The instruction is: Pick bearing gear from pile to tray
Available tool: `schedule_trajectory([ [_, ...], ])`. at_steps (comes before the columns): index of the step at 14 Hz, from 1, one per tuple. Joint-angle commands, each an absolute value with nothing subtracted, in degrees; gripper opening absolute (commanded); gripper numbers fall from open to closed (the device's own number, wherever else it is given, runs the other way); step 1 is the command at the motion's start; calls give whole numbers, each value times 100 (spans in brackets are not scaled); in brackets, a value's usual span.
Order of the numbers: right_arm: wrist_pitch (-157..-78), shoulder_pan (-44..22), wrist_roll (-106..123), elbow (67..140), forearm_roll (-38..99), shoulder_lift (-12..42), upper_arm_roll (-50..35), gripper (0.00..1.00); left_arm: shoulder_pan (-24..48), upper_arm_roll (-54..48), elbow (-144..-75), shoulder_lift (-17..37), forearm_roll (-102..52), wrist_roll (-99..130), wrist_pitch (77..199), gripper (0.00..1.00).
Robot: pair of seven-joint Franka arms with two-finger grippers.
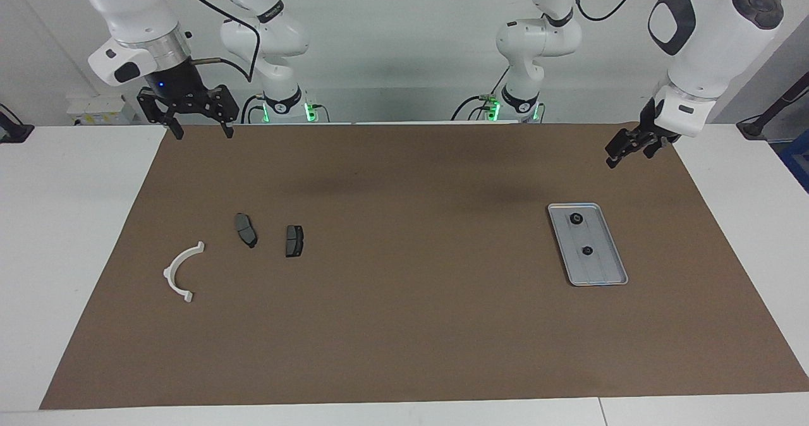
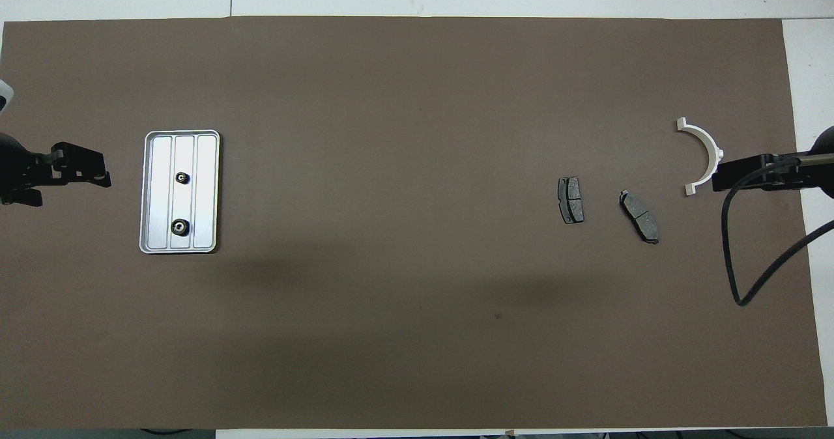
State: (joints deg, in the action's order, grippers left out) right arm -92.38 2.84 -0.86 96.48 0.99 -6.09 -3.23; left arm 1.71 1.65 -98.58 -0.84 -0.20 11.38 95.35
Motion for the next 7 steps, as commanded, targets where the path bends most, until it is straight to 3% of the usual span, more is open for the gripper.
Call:
schedule_trajectory([
  [1, -9229, 316, 9, 9703, 176, -686, -316, 100, 114, 114, -9659, 97, -79, 994, 9474, 100],
  [7, -9229, 316, 9, 9703, 176, -686, -316, 100, 114, 114, -9773, 70, -88, 940, 9571, 100],
])
